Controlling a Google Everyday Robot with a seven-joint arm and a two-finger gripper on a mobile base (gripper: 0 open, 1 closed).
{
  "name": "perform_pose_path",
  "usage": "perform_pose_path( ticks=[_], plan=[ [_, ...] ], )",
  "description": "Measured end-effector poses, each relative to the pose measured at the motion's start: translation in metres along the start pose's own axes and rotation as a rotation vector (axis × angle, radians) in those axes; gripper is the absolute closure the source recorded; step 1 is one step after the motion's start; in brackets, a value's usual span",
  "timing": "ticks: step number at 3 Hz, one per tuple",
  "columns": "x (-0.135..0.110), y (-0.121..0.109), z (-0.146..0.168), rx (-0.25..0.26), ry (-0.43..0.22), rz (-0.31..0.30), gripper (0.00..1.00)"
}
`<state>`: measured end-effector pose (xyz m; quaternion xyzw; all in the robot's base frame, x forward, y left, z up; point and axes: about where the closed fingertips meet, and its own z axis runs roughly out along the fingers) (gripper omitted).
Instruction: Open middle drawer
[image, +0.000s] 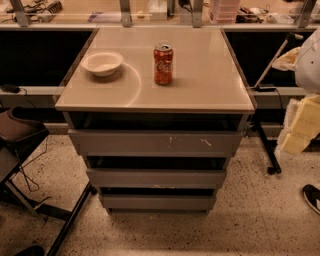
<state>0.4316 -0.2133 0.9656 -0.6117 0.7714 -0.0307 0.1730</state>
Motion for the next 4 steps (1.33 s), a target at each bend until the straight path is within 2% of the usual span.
perform_pose_path(
  ticks=[1, 2, 3, 4],
  plan=[
    [0.004, 0.032, 0.039, -0.026, -0.108, -0.041, 0.00],
    [0.021, 0.073, 0.115, -0.091, -0.272, -0.013, 0.00],
    [0.044, 0.113, 0.212, -0.168, -0.431, 0.067, 0.00],
    [0.047, 0.126, 0.287, -0.208, -0.562, 0.122, 0.00]
  ],
)
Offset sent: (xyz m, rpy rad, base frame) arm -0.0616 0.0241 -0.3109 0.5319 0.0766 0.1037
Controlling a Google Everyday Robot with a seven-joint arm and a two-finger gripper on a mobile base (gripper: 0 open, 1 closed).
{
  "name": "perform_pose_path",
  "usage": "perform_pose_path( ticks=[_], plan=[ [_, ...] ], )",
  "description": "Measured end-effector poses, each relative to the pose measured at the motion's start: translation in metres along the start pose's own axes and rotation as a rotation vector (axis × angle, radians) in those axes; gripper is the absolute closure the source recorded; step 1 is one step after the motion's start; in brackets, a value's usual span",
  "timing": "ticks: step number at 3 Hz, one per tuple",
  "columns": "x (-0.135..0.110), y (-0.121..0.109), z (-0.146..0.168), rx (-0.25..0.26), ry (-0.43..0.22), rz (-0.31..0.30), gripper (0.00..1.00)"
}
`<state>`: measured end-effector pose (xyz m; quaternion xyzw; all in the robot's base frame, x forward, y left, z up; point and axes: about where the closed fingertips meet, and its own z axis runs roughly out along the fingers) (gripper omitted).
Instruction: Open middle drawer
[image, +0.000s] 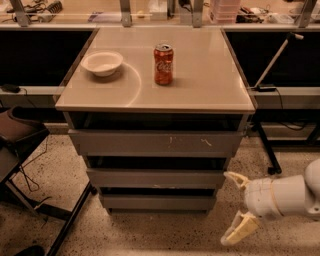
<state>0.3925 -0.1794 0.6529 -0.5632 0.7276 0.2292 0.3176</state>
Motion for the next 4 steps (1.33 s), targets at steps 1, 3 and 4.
perform_pose_path(
  ticks=[1, 3, 4],
  plan=[
    [0.019, -0.023, 0.054, 0.005, -0.057, 0.046, 0.00],
    [0.025, -0.025, 0.075, 0.065, -0.079, 0.078, 0.00],
    [-0.010, -0.017, 0.137, 0.071, -0.150, 0.119, 0.00]
  ],
)
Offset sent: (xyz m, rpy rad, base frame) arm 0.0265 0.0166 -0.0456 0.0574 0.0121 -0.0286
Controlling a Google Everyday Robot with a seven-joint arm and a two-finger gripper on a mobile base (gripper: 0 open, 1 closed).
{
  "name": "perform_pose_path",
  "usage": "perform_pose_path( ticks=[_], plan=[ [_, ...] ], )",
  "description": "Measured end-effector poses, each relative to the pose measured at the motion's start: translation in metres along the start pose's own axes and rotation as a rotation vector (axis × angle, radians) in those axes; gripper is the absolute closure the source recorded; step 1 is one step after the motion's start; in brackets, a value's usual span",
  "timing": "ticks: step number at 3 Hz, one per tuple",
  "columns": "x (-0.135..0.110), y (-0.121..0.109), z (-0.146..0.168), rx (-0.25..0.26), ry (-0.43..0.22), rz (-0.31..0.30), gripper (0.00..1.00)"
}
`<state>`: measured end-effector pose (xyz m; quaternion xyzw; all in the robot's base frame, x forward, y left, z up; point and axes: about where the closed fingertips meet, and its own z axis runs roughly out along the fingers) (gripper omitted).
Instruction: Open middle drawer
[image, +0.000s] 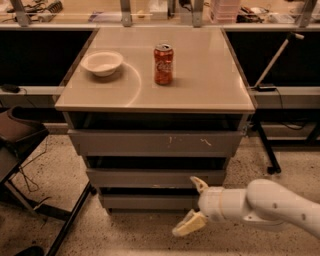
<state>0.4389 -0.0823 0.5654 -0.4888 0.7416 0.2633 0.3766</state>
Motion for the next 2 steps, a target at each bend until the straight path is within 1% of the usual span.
perform_pose_path(
  ticks=[1, 2],
  plan=[
    [-0.031, -0.026, 0.052, 0.066, -0.024, -0.037, 0.00],
    [-0.033, -0.040, 0.056, 0.119, -0.017, -0.042, 0.00]
  ],
)
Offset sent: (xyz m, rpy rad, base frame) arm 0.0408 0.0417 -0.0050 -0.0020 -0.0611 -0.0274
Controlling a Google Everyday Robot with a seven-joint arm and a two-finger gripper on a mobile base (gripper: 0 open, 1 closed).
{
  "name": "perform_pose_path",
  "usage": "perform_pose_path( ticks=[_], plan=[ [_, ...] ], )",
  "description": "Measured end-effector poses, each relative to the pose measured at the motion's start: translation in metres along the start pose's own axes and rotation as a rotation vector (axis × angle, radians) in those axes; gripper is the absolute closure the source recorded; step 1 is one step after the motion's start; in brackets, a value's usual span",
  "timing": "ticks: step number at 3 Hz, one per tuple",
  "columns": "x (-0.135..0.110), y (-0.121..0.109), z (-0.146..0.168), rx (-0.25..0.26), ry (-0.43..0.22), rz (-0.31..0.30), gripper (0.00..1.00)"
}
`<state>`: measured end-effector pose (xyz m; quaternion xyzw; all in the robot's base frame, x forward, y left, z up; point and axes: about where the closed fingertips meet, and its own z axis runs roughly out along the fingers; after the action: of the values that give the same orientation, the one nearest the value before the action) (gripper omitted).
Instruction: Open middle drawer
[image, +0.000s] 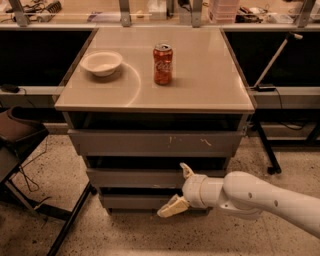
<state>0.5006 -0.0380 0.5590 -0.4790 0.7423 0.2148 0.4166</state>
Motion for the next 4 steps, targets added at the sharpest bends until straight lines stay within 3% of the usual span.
perform_pose_path(
  ticks=[1, 2, 3, 4],
  plan=[
    [0.003, -0.009, 0.004, 0.049, 0.038, -0.026, 0.00],
    [0.016, -0.036, 0.001, 0.176, 0.172, -0.071, 0.00],
    [0.026, -0.065, 0.000, 0.259, 0.233, -0.111, 0.00],
    [0.026, -0.065, 0.000, 0.259, 0.233, -0.110, 0.00]
  ],
)
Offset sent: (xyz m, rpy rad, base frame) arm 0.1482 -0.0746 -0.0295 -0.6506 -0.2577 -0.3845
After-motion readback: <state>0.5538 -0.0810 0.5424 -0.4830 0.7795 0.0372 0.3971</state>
